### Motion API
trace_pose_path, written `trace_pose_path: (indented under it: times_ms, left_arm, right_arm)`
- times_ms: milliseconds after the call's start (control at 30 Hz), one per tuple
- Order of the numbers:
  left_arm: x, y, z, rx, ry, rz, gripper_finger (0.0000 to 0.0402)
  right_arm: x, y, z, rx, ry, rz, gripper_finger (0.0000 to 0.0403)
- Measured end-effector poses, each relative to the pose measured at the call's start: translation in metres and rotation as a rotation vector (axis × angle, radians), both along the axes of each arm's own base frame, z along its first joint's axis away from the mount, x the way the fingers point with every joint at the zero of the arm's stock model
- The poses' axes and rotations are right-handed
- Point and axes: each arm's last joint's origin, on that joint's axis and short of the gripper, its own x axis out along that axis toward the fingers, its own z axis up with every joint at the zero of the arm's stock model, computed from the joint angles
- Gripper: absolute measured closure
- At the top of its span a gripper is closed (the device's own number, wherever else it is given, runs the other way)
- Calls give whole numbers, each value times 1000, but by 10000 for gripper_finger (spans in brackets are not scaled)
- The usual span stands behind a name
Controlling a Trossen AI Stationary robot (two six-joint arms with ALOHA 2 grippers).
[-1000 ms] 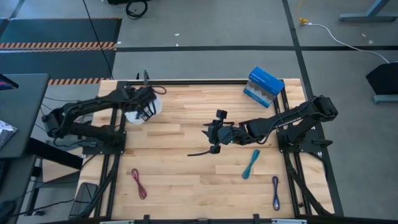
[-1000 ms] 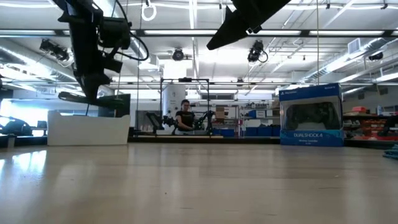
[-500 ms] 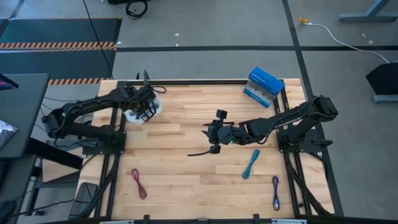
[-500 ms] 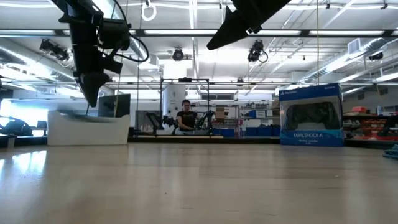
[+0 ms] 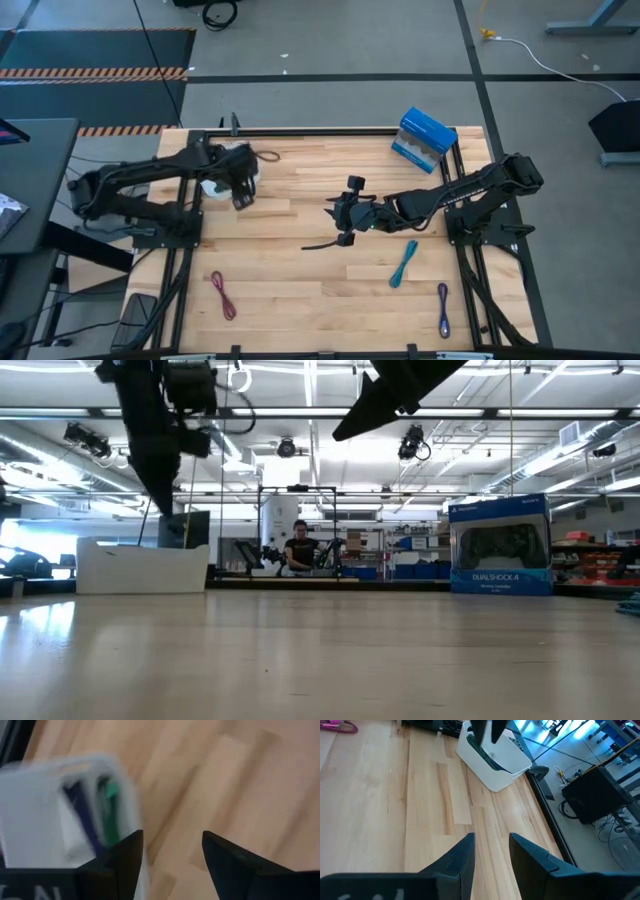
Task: Pick and place USB-C Cables
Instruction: Put the pink charger cable into the white bin
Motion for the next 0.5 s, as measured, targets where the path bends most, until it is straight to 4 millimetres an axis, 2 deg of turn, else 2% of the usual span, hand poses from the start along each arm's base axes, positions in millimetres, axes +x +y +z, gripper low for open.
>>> trace_pose_path:
  times_ms: [167, 300, 500]
  left_arm:
    - [15, -41, 11, 30, 0, -353, 201]
    - [17, -82, 6, -21, 12, -618, 200]
    - [5, -133, -4, -76, 45, -744, 184]
  right_arm:
    - [0, 0, -1, -6, 11, 4, 276]
    - [-1, 0, -1, -8, 21, 3, 276]
    - [-1, 0, -2, -3, 23, -2, 276]
